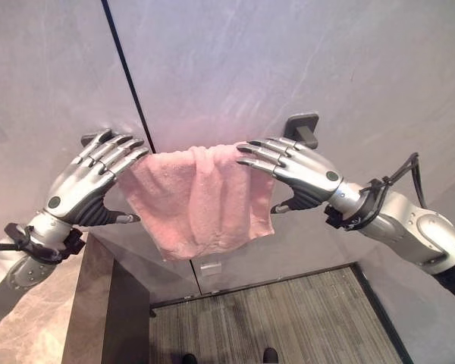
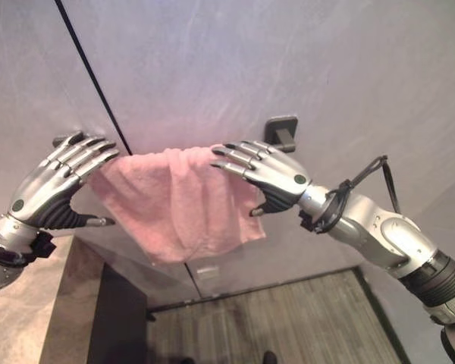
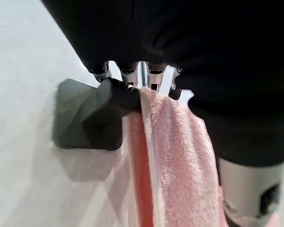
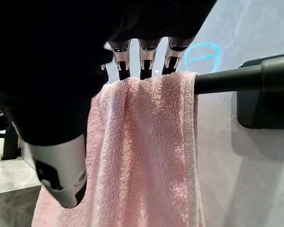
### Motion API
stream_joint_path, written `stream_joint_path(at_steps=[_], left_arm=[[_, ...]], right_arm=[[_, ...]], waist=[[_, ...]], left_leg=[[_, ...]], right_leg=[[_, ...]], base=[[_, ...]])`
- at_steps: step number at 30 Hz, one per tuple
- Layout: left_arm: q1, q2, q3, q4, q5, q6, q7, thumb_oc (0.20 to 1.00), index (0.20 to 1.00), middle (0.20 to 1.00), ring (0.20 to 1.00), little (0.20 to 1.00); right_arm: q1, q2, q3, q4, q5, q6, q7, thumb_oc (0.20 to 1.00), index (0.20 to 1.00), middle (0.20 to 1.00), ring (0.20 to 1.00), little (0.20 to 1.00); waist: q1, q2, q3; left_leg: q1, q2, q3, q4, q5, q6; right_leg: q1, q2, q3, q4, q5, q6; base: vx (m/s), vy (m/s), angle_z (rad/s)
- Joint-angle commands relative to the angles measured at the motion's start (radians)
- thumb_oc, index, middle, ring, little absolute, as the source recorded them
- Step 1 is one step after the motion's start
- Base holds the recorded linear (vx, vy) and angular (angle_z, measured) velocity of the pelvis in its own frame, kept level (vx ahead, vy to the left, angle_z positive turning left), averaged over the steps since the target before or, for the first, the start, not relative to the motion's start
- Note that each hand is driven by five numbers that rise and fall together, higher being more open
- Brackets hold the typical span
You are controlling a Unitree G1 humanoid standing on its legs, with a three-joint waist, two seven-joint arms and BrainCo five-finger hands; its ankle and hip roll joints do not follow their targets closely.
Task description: Put brush and paste in cup on sink, flatten towel.
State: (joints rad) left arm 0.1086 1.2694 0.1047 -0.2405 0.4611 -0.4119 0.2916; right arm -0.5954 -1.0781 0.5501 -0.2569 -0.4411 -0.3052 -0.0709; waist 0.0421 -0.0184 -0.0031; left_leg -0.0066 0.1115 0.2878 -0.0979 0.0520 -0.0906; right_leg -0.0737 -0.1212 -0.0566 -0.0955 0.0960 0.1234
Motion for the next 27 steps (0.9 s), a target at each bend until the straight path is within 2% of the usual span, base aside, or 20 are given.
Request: stream_joint_path(at_steps=[1,8,15,17,18,22,23,24,25,27], left_arm=[[-0.006,0.060,-0.053,-0.018,-0.019,-0.045,-0.128,1.000,1.000,1.000,1.000,1.000],[0.003,0.106,-0.033,-0.056,-0.074,-0.055,-0.184,1.000,1.000,1.000,1.000,1.000],[0.014,0.144,0.000,-0.097,-0.200,-0.056,-0.270,1.000,1.000,1.000,1.000,1.000],[0.030,0.157,0.027,-0.103,-0.227,-0.054,-0.289,1.000,1.000,1.000,1.000,1.000],[0.039,0.161,0.041,-0.104,-0.244,-0.052,-0.299,0.940,0.940,0.940,0.940,0.940],[0.099,0.179,0.132,-0.106,-0.280,-0.047,-0.320,0.956,0.956,0.956,0.956,0.956],[0.128,0.183,0.170,-0.112,-0.287,-0.046,-0.324,0.931,0.931,0.931,0.931,0.931],[0.138,0.182,0.186,-0.111,-0.290,-0.046,-0.324,0.862,0.862,0.862,0.862,0.862],[0.173,0.180,0.239,-0.109,-0.297,-0.045,-0.323,0.846,0.846,0.846,0.846,0.846],[0.195,0.178,0.265,-0.110,-0.296,-0.043,-0.322,0.862,0.862,0.862,0.862,0.862]], right_arm=[[-0.033,-0.069,0.041,-0.027,0.053,-0.014,0.067,1.000,1.000,1.000,1.000,1.000],[0.004,-0.104,0.006,-0.009,0.090,-0.021,0.071,1.000,1.000,1.000,1.000,1.000],[0.017,-0.140,-0.027,0.024,0.120,-0.017,0.079,1.000,1.000,1.000,1.000,1.000],[0.024,-0.140,-0.033,0.040,0.139,-0.016,0.085,1.000,1.000,1.000,1.000,1.000],[0.025,-0.140,-0.033,0.049,0.141,-0.015,0.087,1.000,1.000,1.000,1.000,1.000],[0.035,-0.140,-0.039,0.069,0.149,-0.014,0.099,1.000,1.000,1.000,1.000,1.000],[0.036,-0.139,-0.041,0.073,0.150,-0.015,0.102,1.000,1.000,1.000,1.000,1.000],[0.038,-0.139,-0.043,0.077,0.150,-0.014,0.105,1.000,1.000,1.000,1.000,1.000],[0.043,-0.139,-0.048,0.083,0.148,-0.014,0.107,1.000,1.000,1.000,1.000,1.000],[0.045,-0.136,-0.048,0.083,0.150,-0.015,0.110,1.000,1.000,1.000,1.000,1.000]], waist=[[-0.029,-0.007,-0.012],[-0.037,-0.002,-0.012],[-0.037,0.006,-0.017],[-0.033,0.009,-0.017],[-0.029,0.010,-0.017],[-0.016,0.014,-0.018],[-0.013,0.015,-0.018],[-0.009,0.016,-0.019],[-0.005,0.016,-0.019],[-0.006,0.015,-0.018]], left_leg=[[0.027,0.038,0.011,0.011,-0.018,-0.026],[0.037,0.041,0.024,0.011,-0.018,-0.026],[0.045,0.046,0.035,0.011,-0.016,-0.030],[0.045,0.048,0.036,0.011,-0.015,-0.031],[0.045,0.049,0.036,0.011,-0.014,-0.032],[0.046,0.052,0.036,0.011,-0.012,-0.034],[0.047,0.053,0.038,0.011,-0.011,-0.034],[0.047,0.053,0.037,0.011,-0.011,-0.034],[0.047,0.054,0.035,0.011,-0.010,-0.035],[0.047,0.054,0.033,0.011,-0.010,-0.035]], right_leg=[[-0.008,-0.075,0.013,0.008,0.056,0.076],[-0.011,-0.069,0.027,0.008,0.056,0.076],[-0.015,-0.062,0.037,0.008,0.056,0.076],[-0.015,-0.060,0.036,0.008,0.055,0.075],[-0.015,-0.060,0.036,0.008,0.054,0.075],[-0.014,-0.057,0.035,0.008,0.054,0.074],[-0.013,-0.056,0.034,0.008,0.053,0.073],[-0.013,-0.056,0.033,0.008,0.053,0.072],[-0.009,-0.055,0.028,0.008,0.052,0.071],[-0.008,-0.054,0.026,0.008,0.051,0.071]], base=[[0.01,-0.004,-0.12],[0.00,-0.010,-0.12],[0.00,-0.017,-0.09],[0.00,0.000,0.00],[0.00,0.000,0.00],[0.00,0.000,0.00],[0.00,0.000,0.00],[0.00,0.000,0.00],[0.00,0.000,0.00],[0.00,0.000,0.00]])
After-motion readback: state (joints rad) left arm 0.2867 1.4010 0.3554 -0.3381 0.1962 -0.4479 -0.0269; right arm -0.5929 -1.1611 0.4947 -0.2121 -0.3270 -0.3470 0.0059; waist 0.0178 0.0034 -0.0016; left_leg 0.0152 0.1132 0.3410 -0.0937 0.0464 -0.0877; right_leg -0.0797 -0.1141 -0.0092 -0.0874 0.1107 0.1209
